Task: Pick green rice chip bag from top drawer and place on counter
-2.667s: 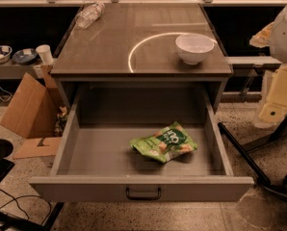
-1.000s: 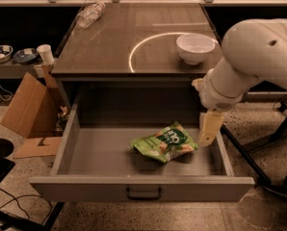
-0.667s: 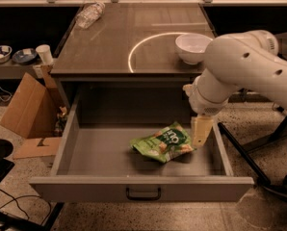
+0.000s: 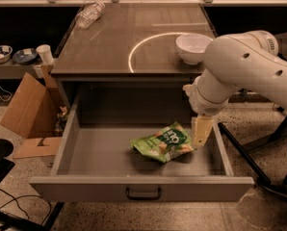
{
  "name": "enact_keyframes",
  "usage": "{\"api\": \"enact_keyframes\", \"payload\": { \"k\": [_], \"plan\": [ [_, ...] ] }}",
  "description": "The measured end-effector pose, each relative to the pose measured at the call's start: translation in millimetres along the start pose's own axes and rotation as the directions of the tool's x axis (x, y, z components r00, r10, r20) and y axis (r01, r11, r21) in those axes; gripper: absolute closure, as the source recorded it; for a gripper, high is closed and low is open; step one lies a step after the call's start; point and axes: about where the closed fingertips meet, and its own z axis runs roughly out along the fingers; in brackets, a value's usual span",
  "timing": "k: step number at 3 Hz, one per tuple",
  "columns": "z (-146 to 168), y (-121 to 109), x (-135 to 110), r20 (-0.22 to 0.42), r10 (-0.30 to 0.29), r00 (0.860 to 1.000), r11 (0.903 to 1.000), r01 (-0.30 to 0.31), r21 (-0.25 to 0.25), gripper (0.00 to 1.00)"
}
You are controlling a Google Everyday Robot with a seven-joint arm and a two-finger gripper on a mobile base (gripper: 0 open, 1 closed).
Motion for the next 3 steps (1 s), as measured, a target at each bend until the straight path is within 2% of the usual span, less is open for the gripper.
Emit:
{"api": "enact_keyframes", "payload": {
  "k": [1, 3],
  "plan": [
    [58, 20, -12, 0.043, -0.060, 0.997, 0.9959, 0.062, -0.065, 0.00],
    [137, 43, -28, 0.129, -0.103, 0.986, 0.9823, 0.121, -0.143, 0.00]
  ]
}}
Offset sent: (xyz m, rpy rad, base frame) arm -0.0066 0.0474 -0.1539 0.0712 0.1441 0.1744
